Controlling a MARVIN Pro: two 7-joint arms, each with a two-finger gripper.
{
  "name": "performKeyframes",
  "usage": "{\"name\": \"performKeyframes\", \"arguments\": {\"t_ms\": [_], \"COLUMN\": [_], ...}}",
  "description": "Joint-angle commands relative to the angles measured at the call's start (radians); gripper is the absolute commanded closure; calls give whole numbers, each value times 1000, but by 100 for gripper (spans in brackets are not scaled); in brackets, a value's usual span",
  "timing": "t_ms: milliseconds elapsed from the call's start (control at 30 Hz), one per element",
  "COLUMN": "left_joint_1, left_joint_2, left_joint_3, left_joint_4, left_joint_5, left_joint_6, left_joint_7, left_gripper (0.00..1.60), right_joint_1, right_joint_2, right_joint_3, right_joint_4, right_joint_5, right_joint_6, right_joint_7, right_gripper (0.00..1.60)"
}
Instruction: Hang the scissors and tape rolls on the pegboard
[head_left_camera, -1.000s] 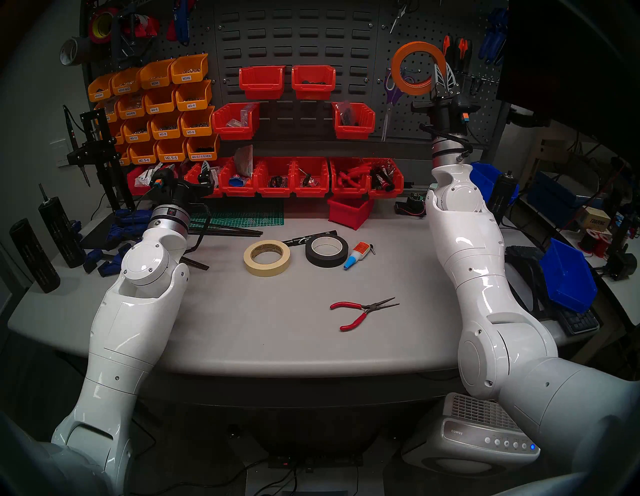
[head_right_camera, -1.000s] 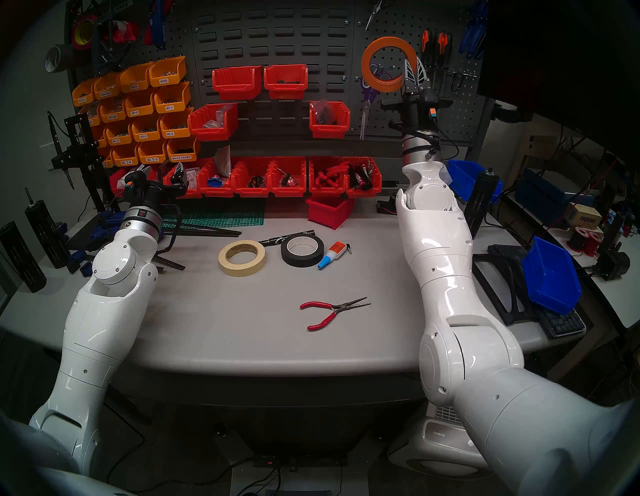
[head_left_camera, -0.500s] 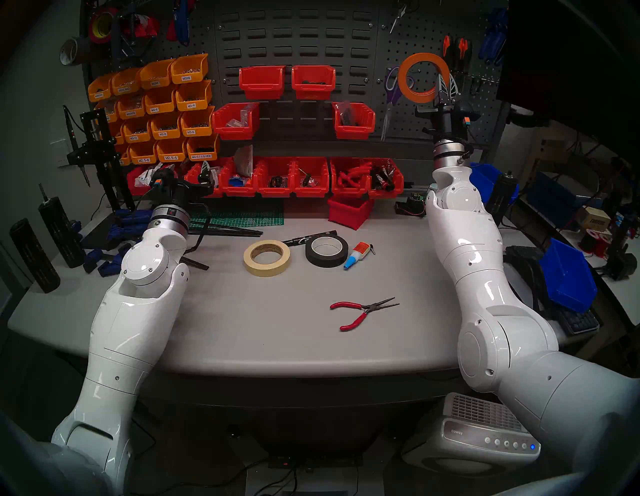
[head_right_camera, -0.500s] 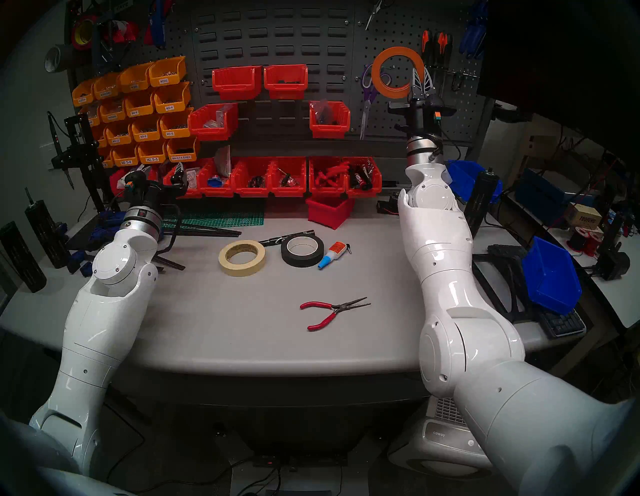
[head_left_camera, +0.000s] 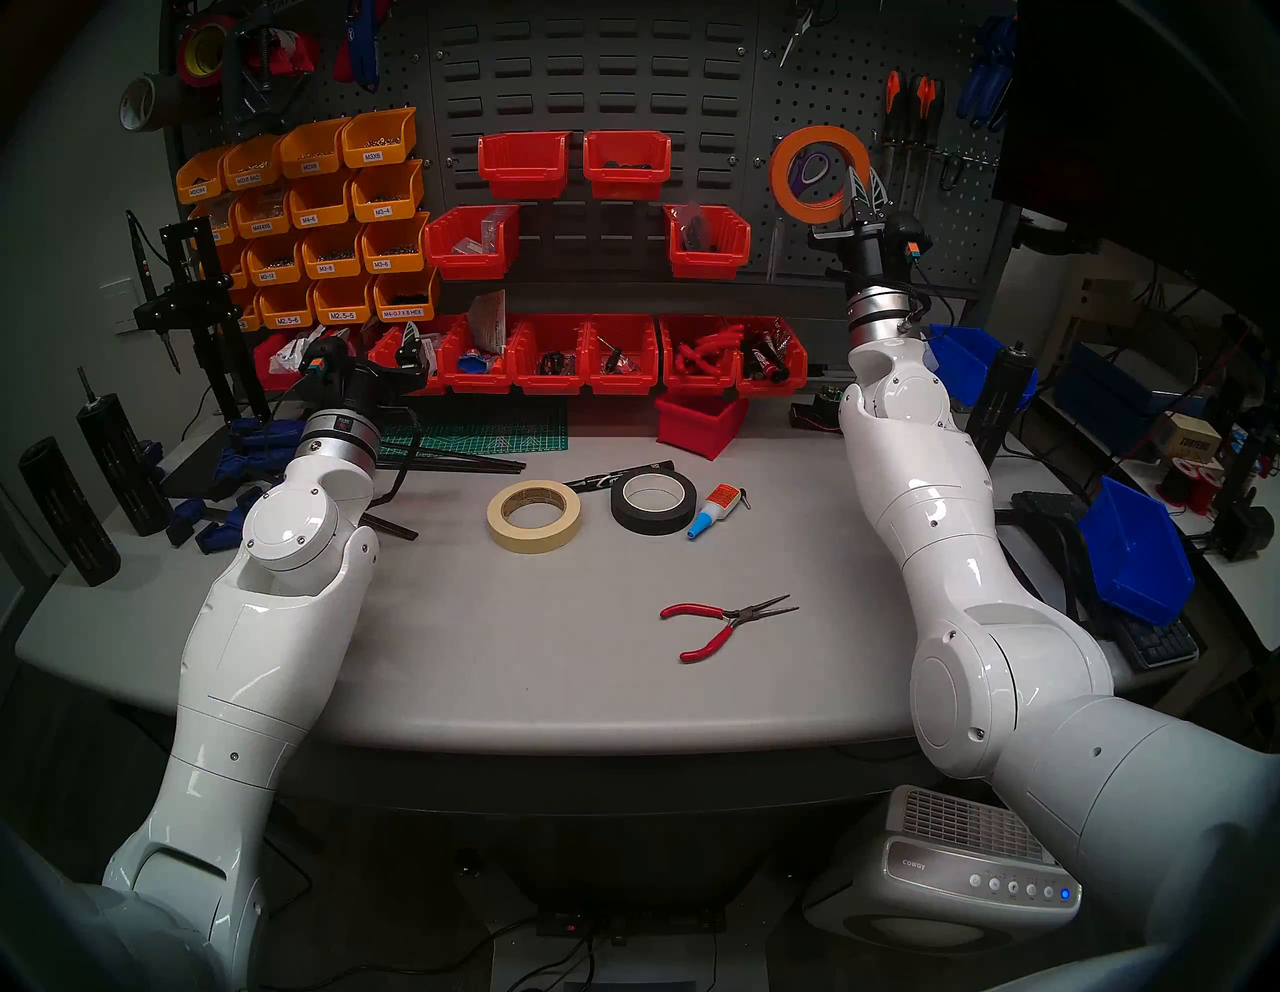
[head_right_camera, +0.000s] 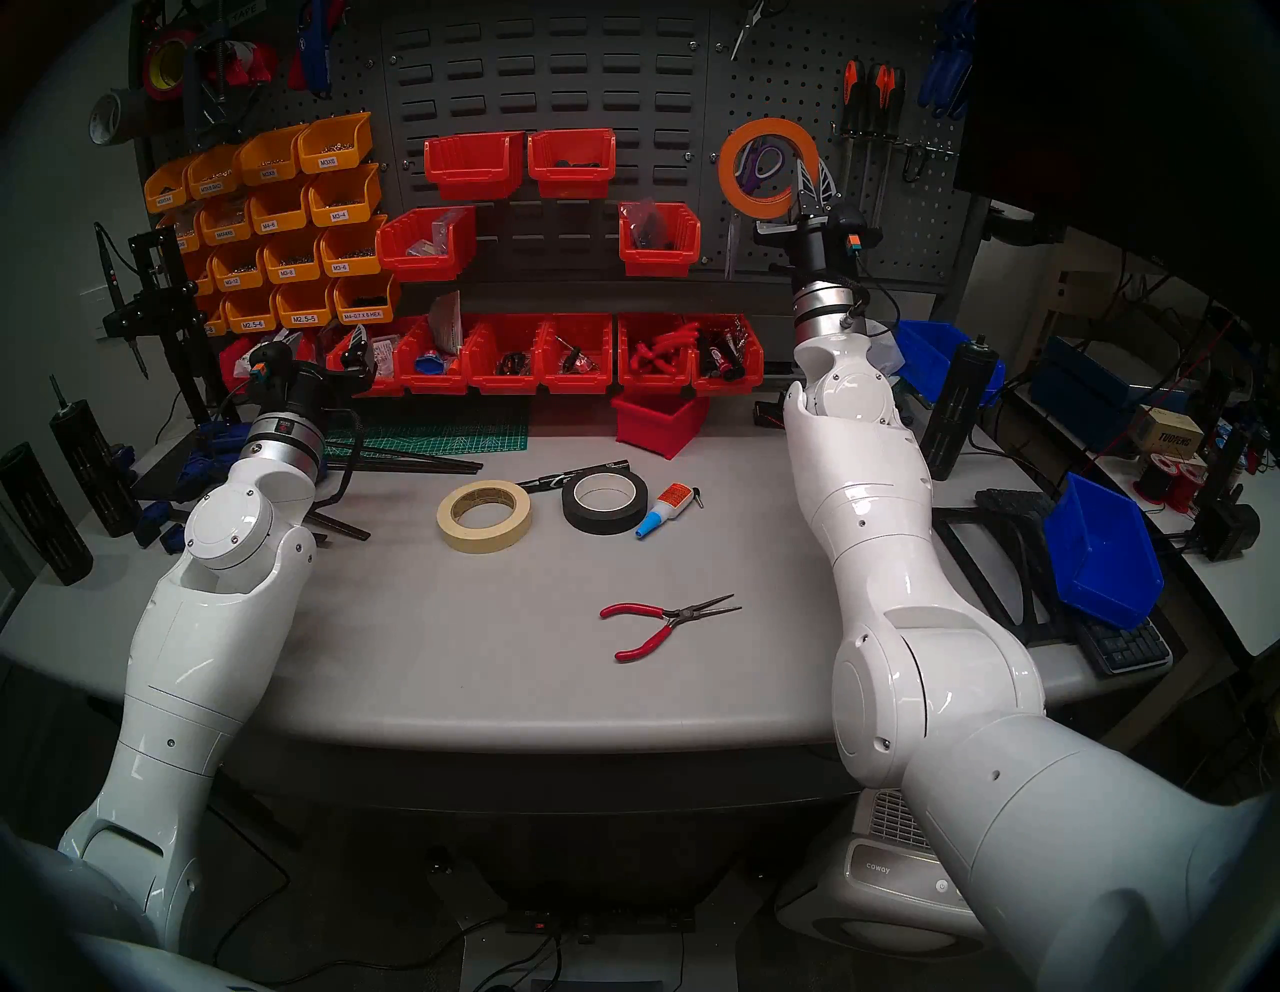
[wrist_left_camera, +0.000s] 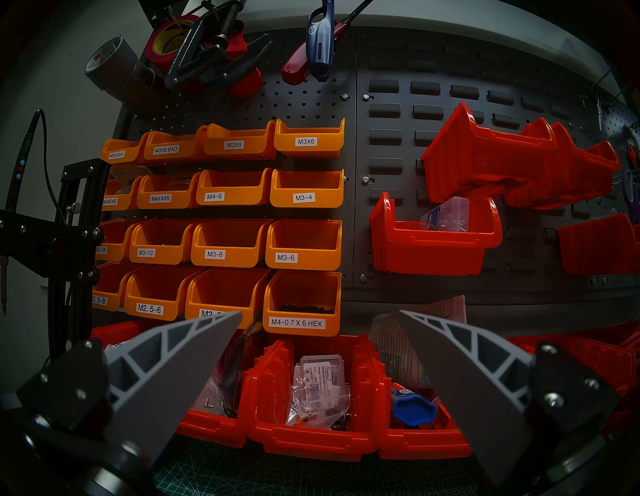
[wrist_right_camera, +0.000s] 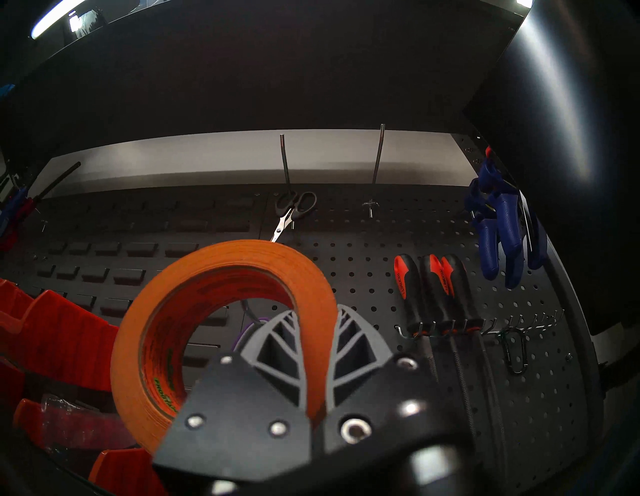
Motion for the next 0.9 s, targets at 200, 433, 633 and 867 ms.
{"name": "performKeyframes", "arguments": {"t_ms": [200,433,633,867], "left_joint_1": [-35,-35,-35,-35], "left_joint_2": [2,2,2,2], "left_joint_3": [-9,-9,-9,-9], "left_joint_4": [-30,-30,-30,-30], "left_joint_5": [0,0,0,0], "left_joint_6": [-15,-15,-15,-15], "left_joint_7": [-2,-2,-2,-2], "left_gripper": [0,0,0,0], "right_joint_1": [82,102,125,147], "right_joint_2": [11,10,5,1], "right_joint_3": [11,18,12,6], "right_joint_4": [-12,12,43,73], "right_joint_5": [19,29,44,59], "right_joint_6": [-32,-38,-43,-55], "right_joint_7": [22,35,69,105], "right_gripper": [160,160,160,160]}}
